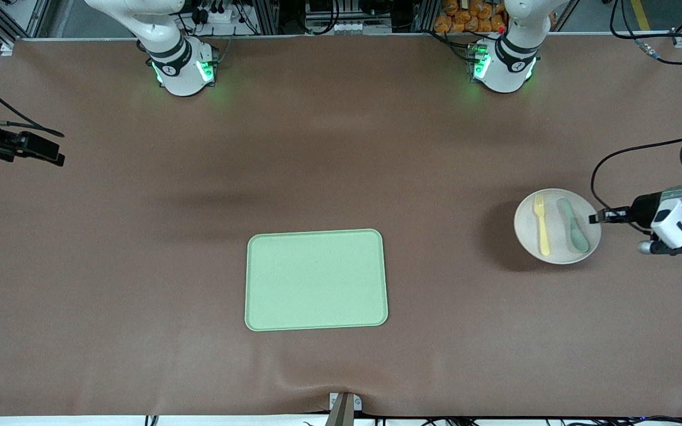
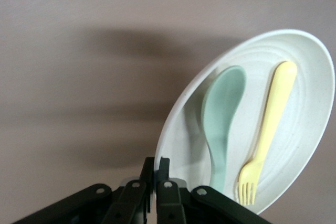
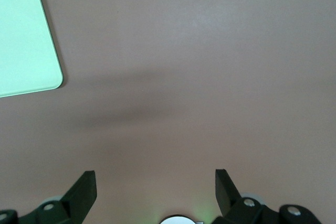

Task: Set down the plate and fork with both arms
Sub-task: 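Carry the plate with the left gripper onto the green tray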

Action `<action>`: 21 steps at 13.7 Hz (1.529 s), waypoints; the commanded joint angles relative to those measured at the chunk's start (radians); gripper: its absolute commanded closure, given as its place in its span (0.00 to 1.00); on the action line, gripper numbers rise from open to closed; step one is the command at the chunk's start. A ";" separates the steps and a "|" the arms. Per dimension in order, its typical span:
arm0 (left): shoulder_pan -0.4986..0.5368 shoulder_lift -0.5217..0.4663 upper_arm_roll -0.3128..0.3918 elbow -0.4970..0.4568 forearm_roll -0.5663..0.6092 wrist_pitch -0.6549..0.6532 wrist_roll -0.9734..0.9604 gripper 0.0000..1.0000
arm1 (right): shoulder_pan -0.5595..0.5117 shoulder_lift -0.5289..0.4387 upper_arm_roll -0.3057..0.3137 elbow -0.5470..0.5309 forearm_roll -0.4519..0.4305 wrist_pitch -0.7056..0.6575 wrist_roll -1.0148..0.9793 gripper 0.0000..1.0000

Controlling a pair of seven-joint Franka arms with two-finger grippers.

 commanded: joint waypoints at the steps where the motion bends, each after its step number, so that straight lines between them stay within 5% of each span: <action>1: -0.101 0.065 -0.025 0.117 -0.016 -0.025 -0.183 1.00 | -0.008 0.018 0.007 0.022 -0.017 -0.003 -0.005 0.00; 8: -0.433 0.301 -0.017 0.412 -0.073 0.037 -0.589 1.00 | -0.016 0.019 0.007 0.019 -0.009 -0.006 0.001 0.00; 14: -0.628 0.402 -0.012 0.430 -0.073 0.313 -0.760 1.00 | -0.015 0.019 0.007 0.019 -0.004 -0.006 0.001 0.00; 21: -0.757 0.522 -0.012 0.478 -0.073 0.455 -0.763 1.00 | -0.013 0.019 0.007 0.021 -0.001 -0.004 0.002 0.00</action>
